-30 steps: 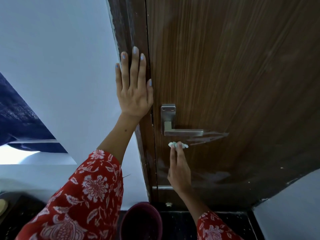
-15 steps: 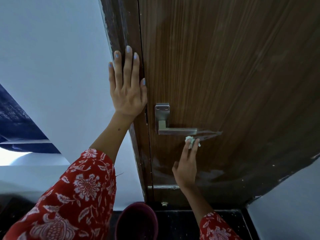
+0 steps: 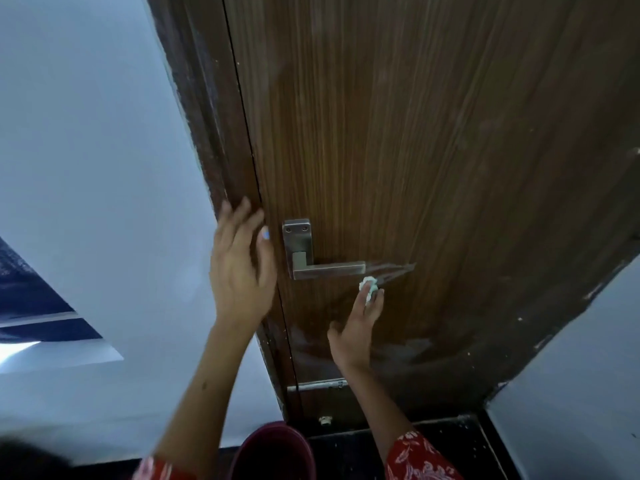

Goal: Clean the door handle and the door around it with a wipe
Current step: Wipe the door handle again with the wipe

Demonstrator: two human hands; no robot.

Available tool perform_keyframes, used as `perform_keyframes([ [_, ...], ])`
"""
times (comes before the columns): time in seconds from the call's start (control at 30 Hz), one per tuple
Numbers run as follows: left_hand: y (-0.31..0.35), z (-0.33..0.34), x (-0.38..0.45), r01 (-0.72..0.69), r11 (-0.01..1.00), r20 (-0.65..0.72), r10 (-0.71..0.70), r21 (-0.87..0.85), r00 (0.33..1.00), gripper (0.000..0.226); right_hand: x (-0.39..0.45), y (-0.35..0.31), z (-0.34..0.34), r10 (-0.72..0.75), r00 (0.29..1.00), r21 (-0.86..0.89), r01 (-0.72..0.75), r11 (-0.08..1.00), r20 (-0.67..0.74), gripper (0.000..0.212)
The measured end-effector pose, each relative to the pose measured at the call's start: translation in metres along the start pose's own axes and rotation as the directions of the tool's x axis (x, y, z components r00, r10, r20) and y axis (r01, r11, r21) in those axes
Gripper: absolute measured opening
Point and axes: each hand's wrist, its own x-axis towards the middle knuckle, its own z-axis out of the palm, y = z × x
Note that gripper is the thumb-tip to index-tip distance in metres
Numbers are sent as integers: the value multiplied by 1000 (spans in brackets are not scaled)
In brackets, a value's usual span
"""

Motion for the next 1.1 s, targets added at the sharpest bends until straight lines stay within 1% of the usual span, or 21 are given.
perform_keyframes([
  [0.03,3,-4,-17,100,989,49,-95,-109,994,31,2,-10,1,65,998,107,-64,992,-4,98],
  [0.1,4,-8,-47,298,920,182,-256,-257,949,28,7,-28,1,171,985,292,-162,943,-5,92],
  [0.17,1,-4,-65,428,857,302,-342,-289,890,19,11,-37,1,212,977,342,-193,920,-20,89],
  [0.2,0,-2,-68,453,848,330,-360,-275,873,16,10,-39,2,190,981,326,-170,930,-31,88],
  [0.27,1,3,-65,474,847,331,-387,-240,860,20,1,-35,7,67,997,242,-56,969,-41,90],
  [0.33,6,8,-56,497,837,324,-415,-230,850,27,-7,-23,10,-11,1000,173,9,985,7,93],
  [0.37,7,11,-51,503,832,325,-421,-233,847,30,-8,-18,8,7,1000,165,-12,986,30,94],
  [0.43,9,16,-44,497,832,322,-412,-248,852,35,-2,-13,-5,106,994,190,-112,975,37,88],
  [0.47,9,18,-43,488,837,319,-405,-248,857,37,2,-11,-10,128,992,190,-128,973,13,85],
  [0.5,9,21,-44,480,843,312,-401,-243,862,38,6,-10,-13,113,993,176,-107,979,-22,84],
  [0.57,8,23,-45,468,854,276,-404,-227,872,39,6,-13,-12,-2,998,114,10,993,-64,90],
  [0.63,7,24,-45,453,870,245,-404,-195,881,38,0,-15,-6,-137,991,34,137,990,-9,99],
  [0.67,7,25,-44,448,875,240,-402,-183,884,37,-3,-12,-1,-177,984,1,177,984,27,103],
  [0.73,7,24,-42,454,872,241,-409,-181,880,35,-4,-6,9,-213,976,-45,215,976,40,107],
  [0.77,7,24,-41,463,868,242,-416,-182,876,34,-3,-5,12,-212,977,-47,212,976,10,108],
  [0.87,8,25,-39,481,857,248,-433,-183,867,32,4,-16,16,-130,983,13,133,991,-128,100],
  [0.9,8,25,-39,485,854,247,-437,-187,865,32,5,-23,17,-135,978,15,139,990,-160,95],
  [0.97,9,27,-39,500,845,240,-454,-190,858,32,5,-28,21,-220,962,-34,217,976,-161,86],
  [1.03,10,27,-39,509,839,236,-464,-192,854,33,4,-18,24,-325,939,-102,315,944,-109,79],
  [1.07,10,27,-39,513,836,236,-467,-197,852,33,4,-10,23,-371,922,-112,360,926,-108,74],
  [1.1,10,27,-39,515,834,235,-470,-200,851,33,7,0,21,-404,904,-102,393,914,-141,66],
])
